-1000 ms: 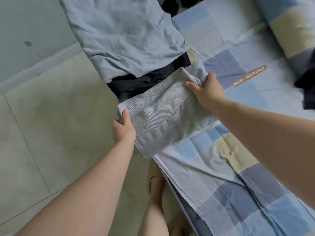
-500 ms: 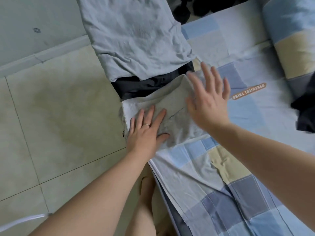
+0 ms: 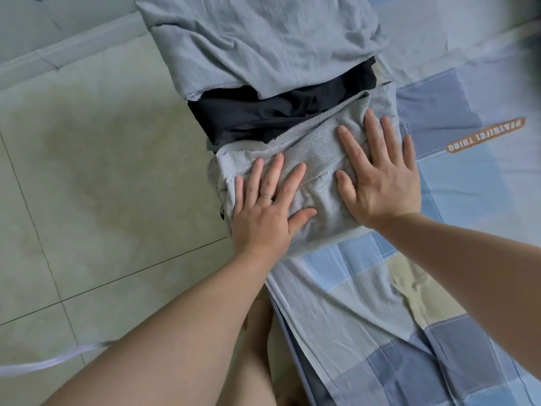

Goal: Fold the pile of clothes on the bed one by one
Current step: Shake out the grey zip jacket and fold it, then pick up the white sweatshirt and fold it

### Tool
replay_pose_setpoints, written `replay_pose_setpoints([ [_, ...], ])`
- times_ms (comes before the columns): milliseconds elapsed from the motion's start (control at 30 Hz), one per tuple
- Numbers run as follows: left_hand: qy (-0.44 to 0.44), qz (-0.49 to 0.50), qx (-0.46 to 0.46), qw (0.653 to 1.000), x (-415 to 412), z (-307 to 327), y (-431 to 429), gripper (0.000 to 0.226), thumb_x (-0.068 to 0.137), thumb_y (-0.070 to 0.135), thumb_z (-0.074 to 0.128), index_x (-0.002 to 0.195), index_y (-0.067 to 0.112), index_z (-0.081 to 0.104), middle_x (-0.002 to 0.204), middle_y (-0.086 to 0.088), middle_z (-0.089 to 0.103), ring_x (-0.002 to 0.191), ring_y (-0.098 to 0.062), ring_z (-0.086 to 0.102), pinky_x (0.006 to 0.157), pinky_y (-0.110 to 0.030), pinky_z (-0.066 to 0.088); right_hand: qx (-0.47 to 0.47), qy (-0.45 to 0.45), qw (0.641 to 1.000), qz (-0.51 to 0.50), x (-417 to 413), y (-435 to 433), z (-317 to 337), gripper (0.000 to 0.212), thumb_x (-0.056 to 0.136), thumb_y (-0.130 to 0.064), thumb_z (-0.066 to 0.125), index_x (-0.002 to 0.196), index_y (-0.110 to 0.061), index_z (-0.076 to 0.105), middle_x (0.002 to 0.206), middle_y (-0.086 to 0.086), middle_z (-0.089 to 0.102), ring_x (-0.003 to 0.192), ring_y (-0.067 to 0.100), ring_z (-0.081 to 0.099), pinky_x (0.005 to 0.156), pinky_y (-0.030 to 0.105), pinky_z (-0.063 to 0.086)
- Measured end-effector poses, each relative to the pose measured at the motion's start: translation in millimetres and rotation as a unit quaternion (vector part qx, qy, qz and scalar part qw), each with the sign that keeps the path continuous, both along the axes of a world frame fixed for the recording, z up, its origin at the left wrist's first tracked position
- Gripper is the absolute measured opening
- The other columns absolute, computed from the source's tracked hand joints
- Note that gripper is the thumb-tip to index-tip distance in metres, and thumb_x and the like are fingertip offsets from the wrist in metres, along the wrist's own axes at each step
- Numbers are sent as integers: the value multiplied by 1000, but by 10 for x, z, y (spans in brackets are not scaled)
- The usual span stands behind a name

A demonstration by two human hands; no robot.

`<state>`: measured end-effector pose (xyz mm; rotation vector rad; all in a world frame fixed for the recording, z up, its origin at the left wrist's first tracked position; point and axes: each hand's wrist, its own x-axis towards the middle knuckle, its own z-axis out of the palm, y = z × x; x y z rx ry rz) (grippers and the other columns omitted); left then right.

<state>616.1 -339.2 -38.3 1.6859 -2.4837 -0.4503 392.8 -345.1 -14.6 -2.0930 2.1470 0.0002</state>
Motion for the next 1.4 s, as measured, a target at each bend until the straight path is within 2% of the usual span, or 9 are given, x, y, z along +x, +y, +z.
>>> replay_pose_setpoints([
  [200, -44, -6, 111, 993, 3, 388, -66, 74, 94, 74, 26, 157, 47, -2, 169, 10, -10, 155, -19, -14, 125, -48, -4, 97, 3, 995, -21, 98, -64, 356, 67, 96, -60, 21, 159, -41, 9, 169, 2, 1, 155, 31, 4, 120, 63, 11],
  [367, -52, 0, 185, 981, -18, 828, -15, 74, 97, 68, 34, 157, 47, -5, 168, 9, -15, 153, -19, -19, 123, -48, -12, 184, 5, 983, -12, 161, -15, 855, 72, 97, -61, 26, 158, -43, -6, 167, -3, -21, 154, 28, -16, 122, 59, -2],
  [567, -89, -15, 229, 969, -103, 1278, 54, 73, 100, 66, 27, 159, 38, -5, 167, 1, -19, 153, -23, -22, 123, -49, -12, 159, -38, 986, -18, 145, 227, 1489, 76, 89, -70, 14, 157, -45, -7, 167, -7, -19, 154, 27, -15, 123, 56, -3],
  [667, -44, -20, 247, 968, -245, 1568, 92, 71, 101, 63, 28, 159, 38, -3, 167, 1, -21, 151, -19, -26, 123, -47, -13, 152, -52, 985, -58, 15, 467, 1791, 74, 94, -63, 28, 157, -46, -6, 167, -8, -16, 155, 26, -12, 124, 55, -1],
  [833, 34, -62, 236, 969, -639, 2090, 174, 68, 103, 56, 35, 160, 38, 3, 168, 4, -13, 153, -17, -20, 124, -46, -7, 159, -45, 973, -160, -354, 1021, 2393, 71, 100, -58, 34, 157, -45, -7, 167, -9, -18, 155, 25, -14, 124, 53, -1],
  [967, 64, -133, 231, 962, -1208, 2614, 221, 67, 103, 54, 37, 160, 37, 8, 169, 3, -6, 154, -18, -14, 124, -47, -1, 151, -26, 959, -237, -722, 1613, 3019, 72, 101, -56, 37, 157, -44, -7, 167, -8, -16, 155, 25, -12, 123, 53, 0],
  [1100, 79, -251, 266, 927, -2003, 3198, 459, 68, 102, 54, 38, 160, 38, 8, 169, 4, -4, 155, -18, -12, 124, -46, 1, 136, -4, 934, -330, -1084, 2336, 3681, 71, 102, -55, 35, 157, -44, -8, 167, -9, -17, 155, 23, -13, 124, 50, 0],
  [1333, 75, -414, 243, 874, -3031, 4090, 1608, 65, 102, 57, 37, 159, 42, 10, 169, 7, 0, 155, -16, -9, 123, -47, -1, 82, -14, 874, -479, -1398, 3857, 4414, 73, 90, -65, 19, 156, -47, -7, 168, -10, -14, 155, 21, -9, 123, 49, 0],
  [1400, 66, -447, 239, 859, -3234, 4254, 2055, 64, 102, 58, 37, 159, 43, 11, 169, 8, 0, 155, -16, -9, 124, -47, -1, 73, -21, 857, -510, -1467, 4364, 4518, 72, 94, -63, 24, 157, -46, -7, 168, -10, -14, 155, 21, -9, 123, 50, 1],
])
